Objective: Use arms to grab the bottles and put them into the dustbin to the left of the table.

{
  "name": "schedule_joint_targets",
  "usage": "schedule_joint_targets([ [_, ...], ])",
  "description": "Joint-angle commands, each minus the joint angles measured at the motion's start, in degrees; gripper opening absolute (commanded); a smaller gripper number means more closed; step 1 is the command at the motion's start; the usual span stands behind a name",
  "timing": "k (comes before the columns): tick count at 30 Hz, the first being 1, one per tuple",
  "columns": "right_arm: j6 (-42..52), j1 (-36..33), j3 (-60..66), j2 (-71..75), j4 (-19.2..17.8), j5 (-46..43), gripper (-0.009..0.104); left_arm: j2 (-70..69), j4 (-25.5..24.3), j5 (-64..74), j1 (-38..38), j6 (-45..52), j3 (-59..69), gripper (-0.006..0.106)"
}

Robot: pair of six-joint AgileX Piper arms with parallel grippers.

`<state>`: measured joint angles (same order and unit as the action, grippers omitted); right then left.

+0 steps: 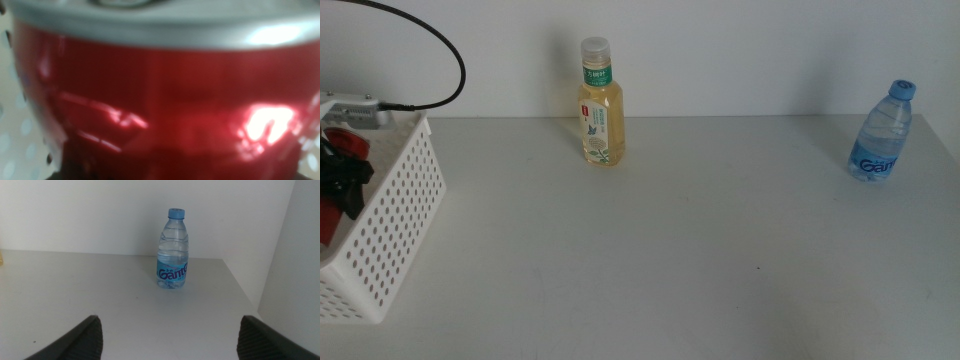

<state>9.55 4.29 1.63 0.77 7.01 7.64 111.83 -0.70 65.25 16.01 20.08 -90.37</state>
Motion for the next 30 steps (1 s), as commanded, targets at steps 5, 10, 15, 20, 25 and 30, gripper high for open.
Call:
schedule_joint_targets([
  [5, 0.50, 0.34, -0.51, 1.24, -0.53, -4.12, 0.075, -0.71, -0.16, -2.76, 0.08, -0.44, -2.08, 0.004],
  [10, 0.50, 0.34, -0.51, 1.24, -0.53, -4.12, 0.075, 0.81, -0.16, -4.53, 0.08, -0.44, -2.08, 0.022],
  [15, 0.50, 0.34, -0.51, 1.24, -0.53, -4.12, 0.075, 1.19, 0.21, -5.29, 0.08, -0.44, -2.08, 0.058],
  [20, 0.50, 0.34, -0.51, 1.24, -0.53, -4.12, 0.075, 1.19, 0.21, -5.94, 0.02, -0.24, -2.08, 0.093],
  [25, 0.50, 0.34, -0.51, 1.24, -0.53, -4.12, 0.075, 1.14, 0.21, -2.29, 0.02, -3.13, -4.81, 0.094],
  [30, 0.50, 0.34, -0.51, 1.24, -0.53, -4.12, 0.075, 0.36, 1.15, 7.20, -0.44, -8.12, -11.75, 0.094],
])
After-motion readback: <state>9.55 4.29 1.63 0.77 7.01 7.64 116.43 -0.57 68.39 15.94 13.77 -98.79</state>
